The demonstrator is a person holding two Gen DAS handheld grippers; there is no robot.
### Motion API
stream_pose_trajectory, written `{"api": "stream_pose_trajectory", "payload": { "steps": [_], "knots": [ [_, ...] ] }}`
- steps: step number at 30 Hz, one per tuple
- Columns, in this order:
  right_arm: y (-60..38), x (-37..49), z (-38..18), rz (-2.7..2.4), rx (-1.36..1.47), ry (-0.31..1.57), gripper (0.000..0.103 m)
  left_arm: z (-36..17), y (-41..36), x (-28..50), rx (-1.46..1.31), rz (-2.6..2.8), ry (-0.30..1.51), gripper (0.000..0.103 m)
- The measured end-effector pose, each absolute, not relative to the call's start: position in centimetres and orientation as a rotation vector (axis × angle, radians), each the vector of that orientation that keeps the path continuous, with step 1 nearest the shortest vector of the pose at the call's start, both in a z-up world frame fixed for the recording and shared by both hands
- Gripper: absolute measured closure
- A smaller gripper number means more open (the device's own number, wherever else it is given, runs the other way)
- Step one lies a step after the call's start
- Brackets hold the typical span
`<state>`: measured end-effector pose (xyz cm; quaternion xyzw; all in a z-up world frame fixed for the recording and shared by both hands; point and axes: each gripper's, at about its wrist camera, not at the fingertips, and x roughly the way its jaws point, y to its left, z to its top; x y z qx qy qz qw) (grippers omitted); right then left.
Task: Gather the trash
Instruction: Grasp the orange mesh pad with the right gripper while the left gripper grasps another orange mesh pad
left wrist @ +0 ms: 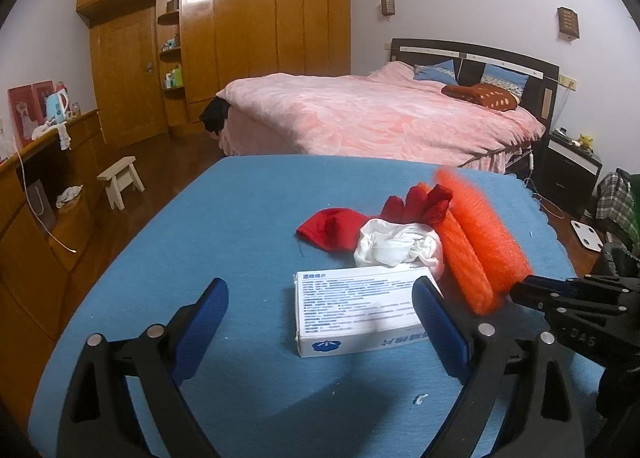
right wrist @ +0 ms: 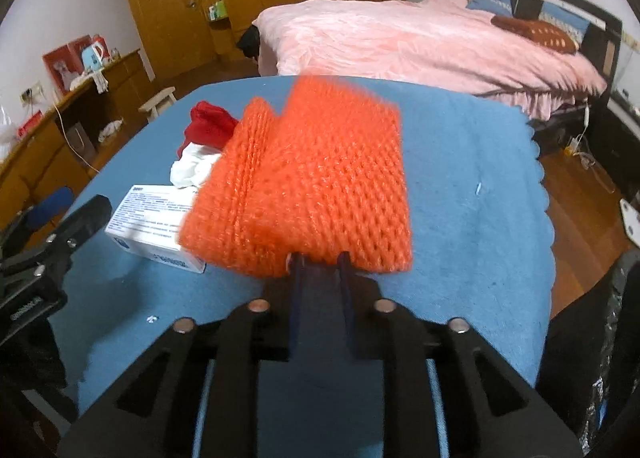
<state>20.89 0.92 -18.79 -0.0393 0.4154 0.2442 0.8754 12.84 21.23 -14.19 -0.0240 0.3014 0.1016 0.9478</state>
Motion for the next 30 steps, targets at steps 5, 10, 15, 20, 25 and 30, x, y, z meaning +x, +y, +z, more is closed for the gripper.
{"api": "stream_pose_trajectory", "payload": {
  "steps": [5,10,15,20,25,30],
  "knots": [
    [-0.4,20.2,-17.6,0.51,-0.045,0.844,0.048,-14.2,21.1,12.9,-0.054,0.211,0.612,0.012],
    [-1.5,21.2,-17.0,0.438,-0.032,0.819,0.046,-14.2,20.9,13.1,-0.054,0.21,0.611,0.012],
    [-1.6,23.5,-18.3,0.39,-0.026,0.846,0.046,-14.1,20.7,13.3,-0.054,0.206,0.604,0.012],
    [-0.9,24.6,-20.0,0.391,-0.051,0.888,0.052,-14.2,20.3,13.3,-0.052,0.195,0.603,0.012],
    [-0.4,24.8,-20.6,0.433,-0.03,0.919,0.069,-14.0,19.4,13.6,-0.055,0.174,0.602,0.012],
    [-0.6,24.2,-20.1,0.465,-0.017,0.908,0.091,-13.8,17.9,13.8,-0.054,0.136,0.599,0.014]
  ]
}}
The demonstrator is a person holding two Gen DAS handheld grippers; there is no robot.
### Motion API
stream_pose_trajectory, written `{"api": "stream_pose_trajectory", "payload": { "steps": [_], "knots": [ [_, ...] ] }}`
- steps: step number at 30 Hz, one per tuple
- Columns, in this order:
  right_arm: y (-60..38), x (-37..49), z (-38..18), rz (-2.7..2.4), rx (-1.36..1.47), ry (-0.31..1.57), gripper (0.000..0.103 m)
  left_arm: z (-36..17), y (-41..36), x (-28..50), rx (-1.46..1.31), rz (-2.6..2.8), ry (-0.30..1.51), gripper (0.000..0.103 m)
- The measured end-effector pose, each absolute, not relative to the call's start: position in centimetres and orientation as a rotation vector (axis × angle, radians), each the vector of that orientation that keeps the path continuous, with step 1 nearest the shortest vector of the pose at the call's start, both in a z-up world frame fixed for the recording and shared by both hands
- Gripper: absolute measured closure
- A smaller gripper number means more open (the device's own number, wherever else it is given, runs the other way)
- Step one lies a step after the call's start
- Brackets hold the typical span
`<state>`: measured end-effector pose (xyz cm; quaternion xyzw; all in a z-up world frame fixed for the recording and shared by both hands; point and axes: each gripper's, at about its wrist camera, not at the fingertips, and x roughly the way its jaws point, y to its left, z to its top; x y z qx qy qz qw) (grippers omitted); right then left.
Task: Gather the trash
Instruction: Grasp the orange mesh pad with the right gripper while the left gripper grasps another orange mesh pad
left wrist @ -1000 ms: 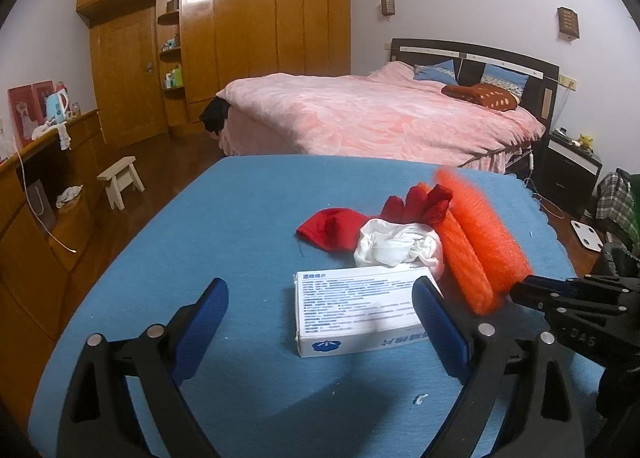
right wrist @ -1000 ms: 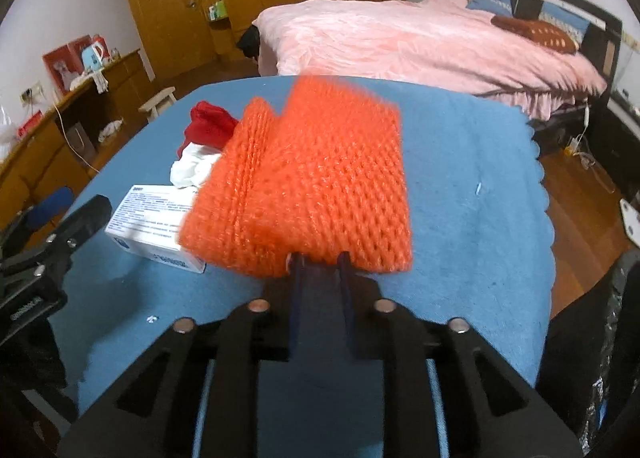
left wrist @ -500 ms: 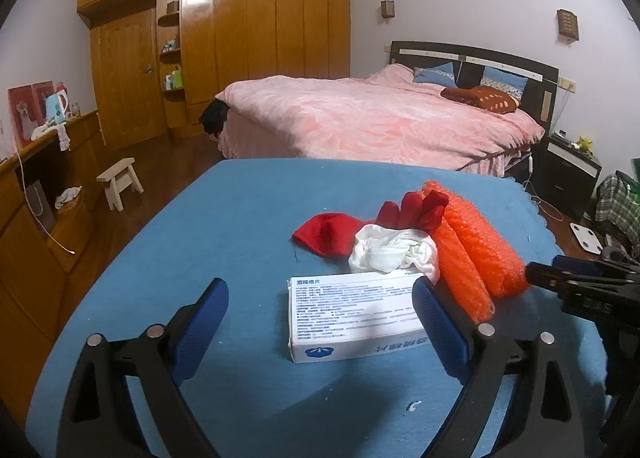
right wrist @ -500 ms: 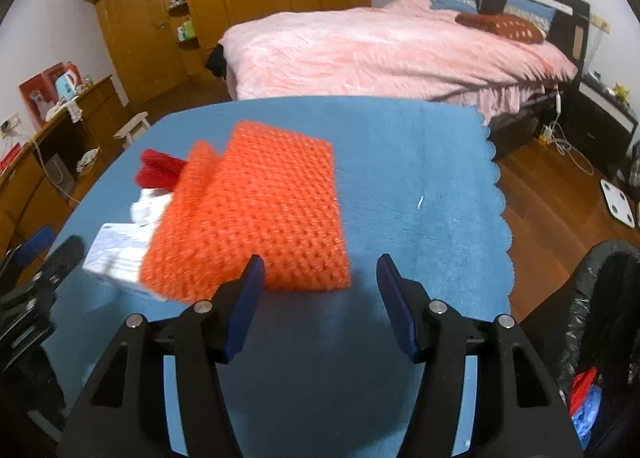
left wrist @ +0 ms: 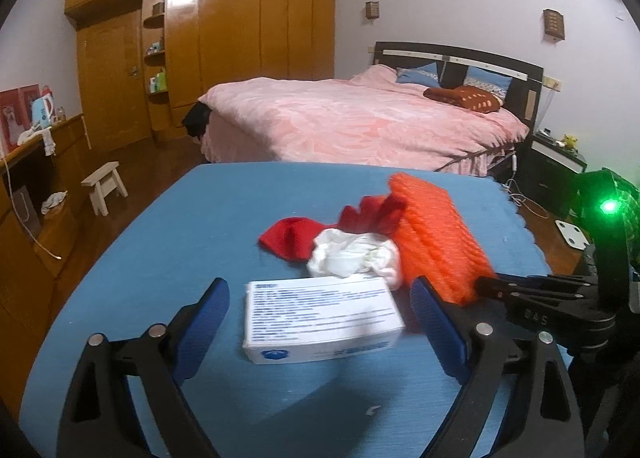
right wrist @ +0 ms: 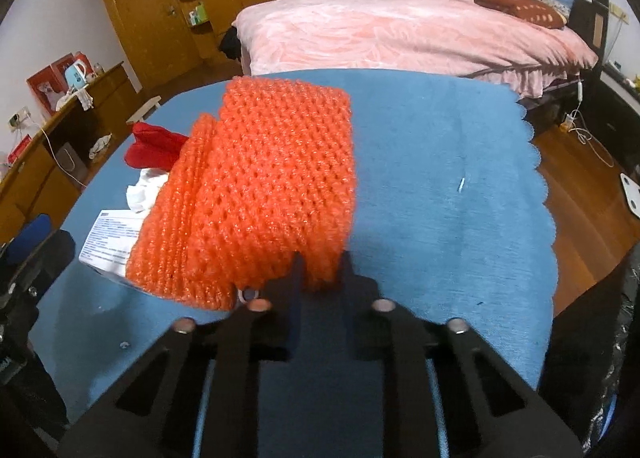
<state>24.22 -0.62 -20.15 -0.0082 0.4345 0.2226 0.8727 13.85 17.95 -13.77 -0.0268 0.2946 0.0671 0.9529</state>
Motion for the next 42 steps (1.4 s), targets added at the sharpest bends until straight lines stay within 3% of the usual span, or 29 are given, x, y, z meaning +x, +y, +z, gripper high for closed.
{"api": "stream_pose_trajectory", "payload": {
  "steps": [16,24,26,28,31,42],
  "knots": [
    [-6.5,23.1,-18.0,0.34,0.066,0.886,0.092,-15.1,12.7,17.1,-0.038,-0.021,0.67,0.044],
    [-7.2,23.1,-18.3,0.342,0.09,0.885,0.092,-16.6,12.1,17.9,-0.018,-0.009,0.729,0.046],
    [-7.1,23.1,-18.4,0.344,0.09,0.886,0.092,-16.6,12.0,17.9,-0.017,-0.013,0.73,0.052],
    [-7.0,23.0,-18.4,0.345,0.085,0.887,0.092,-16.7,11.8,18.2,-0.012,-0.024,0.747,0.072],
    [-6.9,22.9,-18.3,0.349,0.083,0.884,0.092,-16.8,11.7,18.2,-0.019,-0.04,0.752,0.086],
    [-7.3,22.1,-16.5,0.364,0.082,0.846,0.092,-13.9,11.5,16.4,-0.017,-0.026,0.659,0.091]
  ]
}}
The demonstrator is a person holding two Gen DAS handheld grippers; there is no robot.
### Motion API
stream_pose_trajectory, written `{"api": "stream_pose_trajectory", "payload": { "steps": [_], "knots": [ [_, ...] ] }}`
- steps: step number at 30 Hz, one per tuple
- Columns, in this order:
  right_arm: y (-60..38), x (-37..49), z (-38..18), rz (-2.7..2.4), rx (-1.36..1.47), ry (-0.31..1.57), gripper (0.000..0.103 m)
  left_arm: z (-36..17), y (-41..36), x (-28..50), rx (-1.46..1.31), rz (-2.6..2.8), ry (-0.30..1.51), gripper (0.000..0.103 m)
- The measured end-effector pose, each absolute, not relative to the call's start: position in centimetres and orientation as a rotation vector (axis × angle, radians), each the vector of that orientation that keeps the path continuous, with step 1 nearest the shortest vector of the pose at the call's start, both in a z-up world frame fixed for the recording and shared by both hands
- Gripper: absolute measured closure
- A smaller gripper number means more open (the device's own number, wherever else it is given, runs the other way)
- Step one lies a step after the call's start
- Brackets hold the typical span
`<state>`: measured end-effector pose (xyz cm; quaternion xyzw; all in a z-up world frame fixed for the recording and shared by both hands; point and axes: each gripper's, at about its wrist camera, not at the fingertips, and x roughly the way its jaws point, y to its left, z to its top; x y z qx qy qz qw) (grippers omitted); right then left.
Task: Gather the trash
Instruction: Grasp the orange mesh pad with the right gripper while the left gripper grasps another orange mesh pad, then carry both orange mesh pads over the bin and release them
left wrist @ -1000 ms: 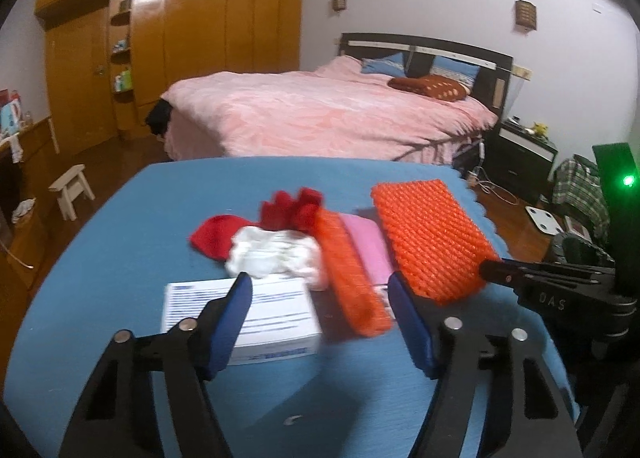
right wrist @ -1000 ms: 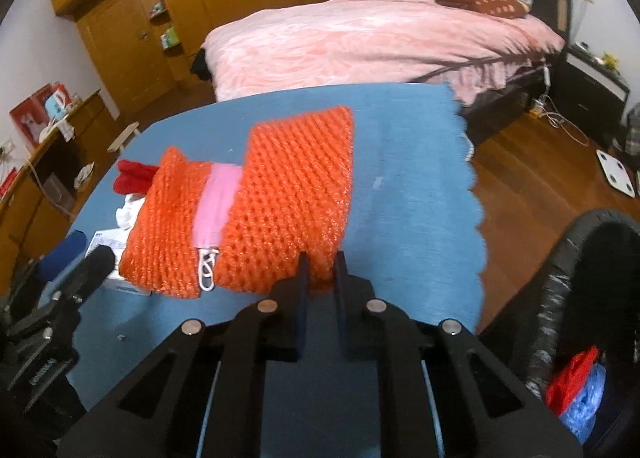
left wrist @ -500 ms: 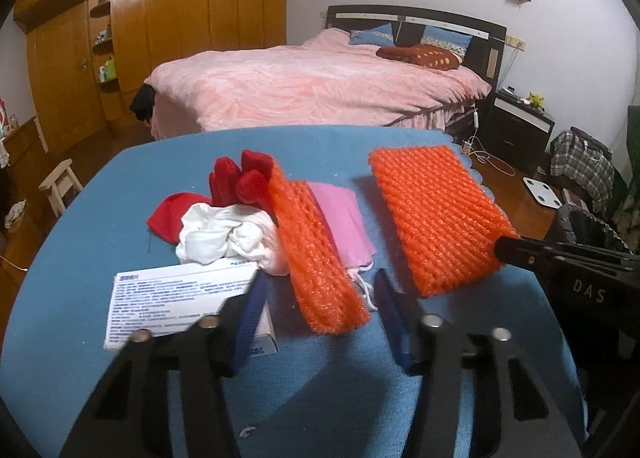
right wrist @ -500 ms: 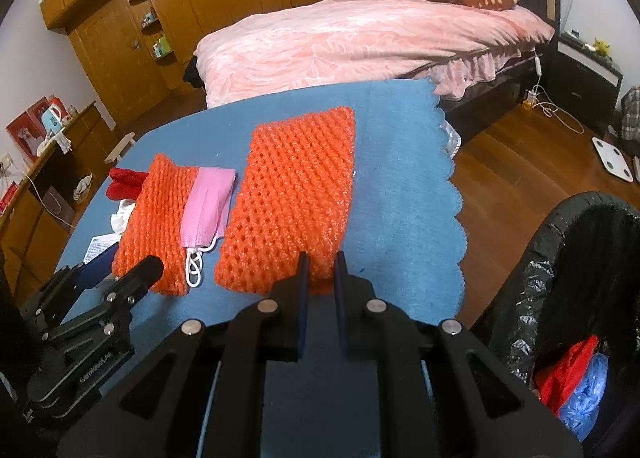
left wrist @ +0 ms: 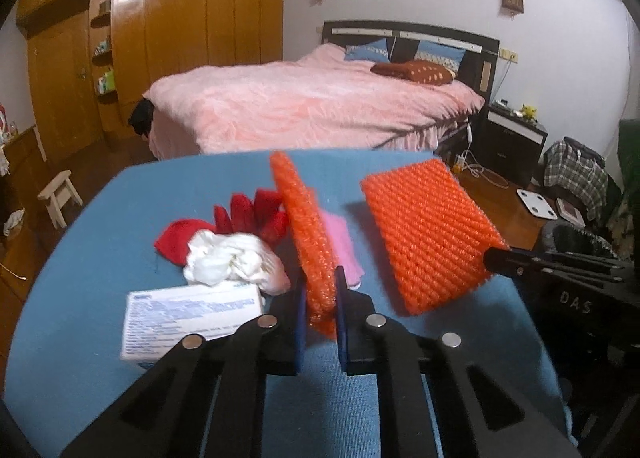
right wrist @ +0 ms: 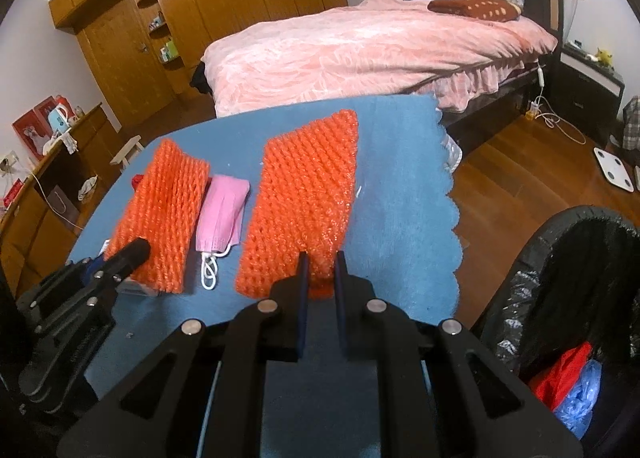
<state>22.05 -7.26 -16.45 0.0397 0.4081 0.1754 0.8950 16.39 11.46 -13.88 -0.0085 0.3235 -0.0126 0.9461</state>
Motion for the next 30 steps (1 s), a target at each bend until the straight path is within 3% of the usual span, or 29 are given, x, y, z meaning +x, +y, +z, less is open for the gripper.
{"api": "stream_pose_trajectory", "payload": {
  "steps": [30],
  "knots": [
    [-10.8,16.0,-8.7,0.365,0.073,0.716,0.092,-7.2,8.8,12.3,-0.028,-0.07,0.541,0.091]
  ]
}}
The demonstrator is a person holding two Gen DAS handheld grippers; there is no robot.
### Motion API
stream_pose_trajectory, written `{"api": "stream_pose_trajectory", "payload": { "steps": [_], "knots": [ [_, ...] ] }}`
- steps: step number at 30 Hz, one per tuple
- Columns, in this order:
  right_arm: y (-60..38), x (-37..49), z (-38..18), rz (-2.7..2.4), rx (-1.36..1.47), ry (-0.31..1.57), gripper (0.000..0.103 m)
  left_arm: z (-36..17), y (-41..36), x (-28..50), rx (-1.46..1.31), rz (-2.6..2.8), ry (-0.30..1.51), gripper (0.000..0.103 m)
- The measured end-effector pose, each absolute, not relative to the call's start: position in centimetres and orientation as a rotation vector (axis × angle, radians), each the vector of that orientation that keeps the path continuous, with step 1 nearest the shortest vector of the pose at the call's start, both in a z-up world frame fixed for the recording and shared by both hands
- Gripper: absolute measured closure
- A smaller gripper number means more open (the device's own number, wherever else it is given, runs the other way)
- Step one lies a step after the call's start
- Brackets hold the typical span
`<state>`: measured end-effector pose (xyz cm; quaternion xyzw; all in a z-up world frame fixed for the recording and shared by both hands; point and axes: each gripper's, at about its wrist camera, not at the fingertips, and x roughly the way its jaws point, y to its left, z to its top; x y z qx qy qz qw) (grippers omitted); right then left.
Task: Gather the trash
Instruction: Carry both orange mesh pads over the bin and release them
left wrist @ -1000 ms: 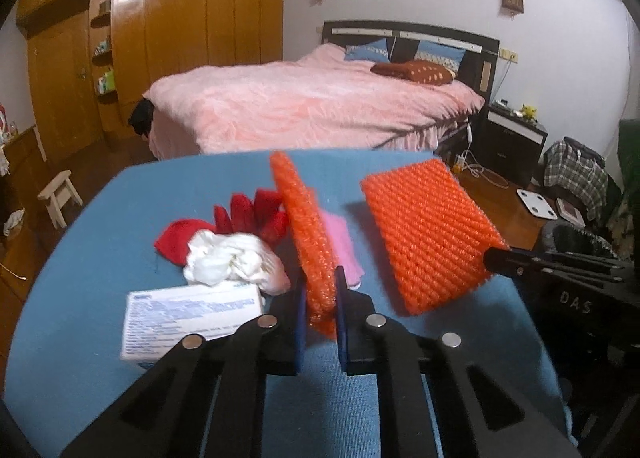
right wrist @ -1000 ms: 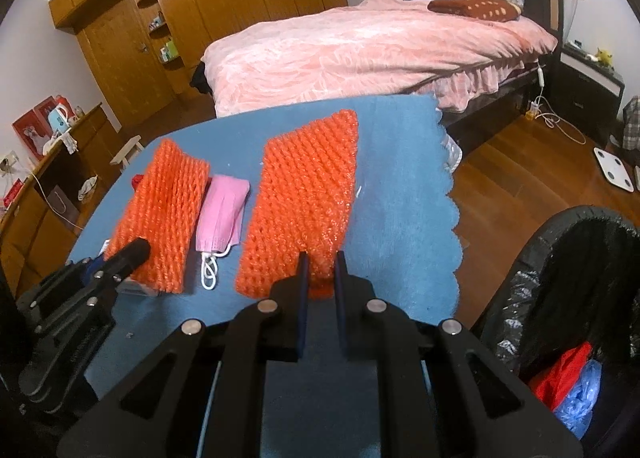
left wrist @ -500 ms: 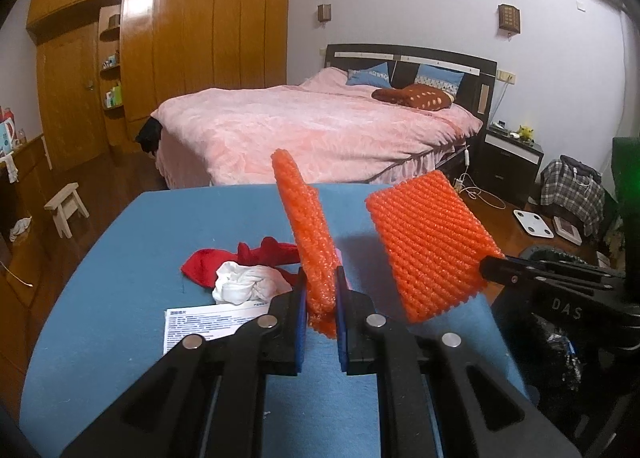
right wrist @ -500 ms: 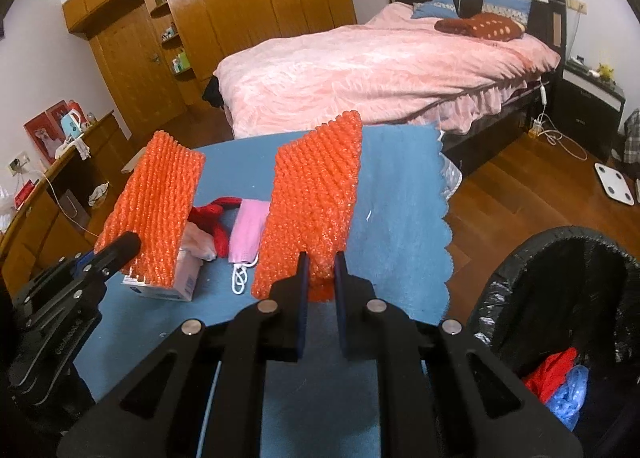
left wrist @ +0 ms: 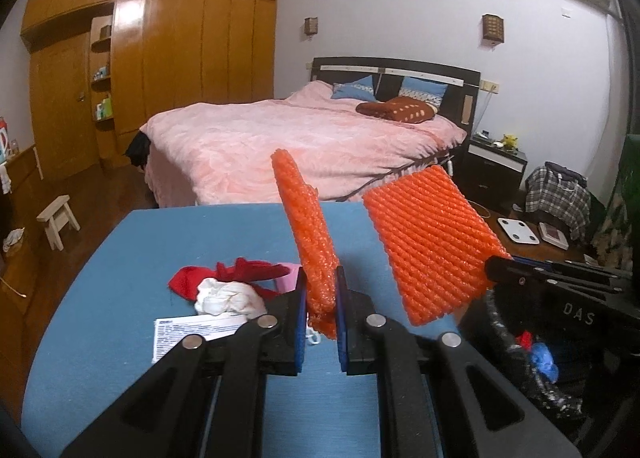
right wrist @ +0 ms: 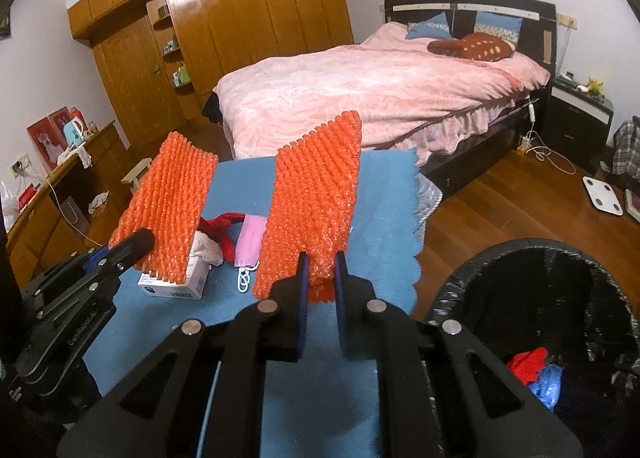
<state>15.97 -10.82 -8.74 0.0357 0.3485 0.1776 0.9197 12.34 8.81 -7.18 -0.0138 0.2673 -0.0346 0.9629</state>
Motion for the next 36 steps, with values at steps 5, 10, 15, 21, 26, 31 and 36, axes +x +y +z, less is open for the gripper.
{"api": "stream_pose_trajectory", "payload": {
  "steps": [5,10,15,21,26,31,36],
  "knots": [
    [-12.6,14.8,-7.9,0.341,0.077,0.696,0.092,-6.5,7.2,11.9,-0.021,-0.101,0.531,0.091],
    [-14.8,13.7,-7.4,0.303,0.086,0.688,0.092,-6.0,5.6,11.6,-0.012,-0.141,0.525,0.091],
    [-17.8,12.7,-7.1,0.251,0.101,0.677,0.092,-5.7,2.7,11.6,0.004,-0.192,0.519,0.091],
    [-21.7,11.7,-7.2,0.18,0.118,0.664,0.092,-5.6,-1.3,11.6,0.028,-0.265,0.517,0.091],
    [-24.8,10.9,-7.8,0.127,0.126,0.664,0.092,-6.0,-4.4,11.5,0.042,-0.323,0.519,0.091],
    [-27.8,10.2,-8.7,0.075,0.131,0.676,0.092,-6.5,-7.8,11.7,0.055,-0.393,0.536,0.091],
    [-30.1,9.5,-9.5,0.024,0.125,0.684,0.092,-7.1,-10.6,12.0,0.079,-0.447,0.542,0.091]
  ]
}}
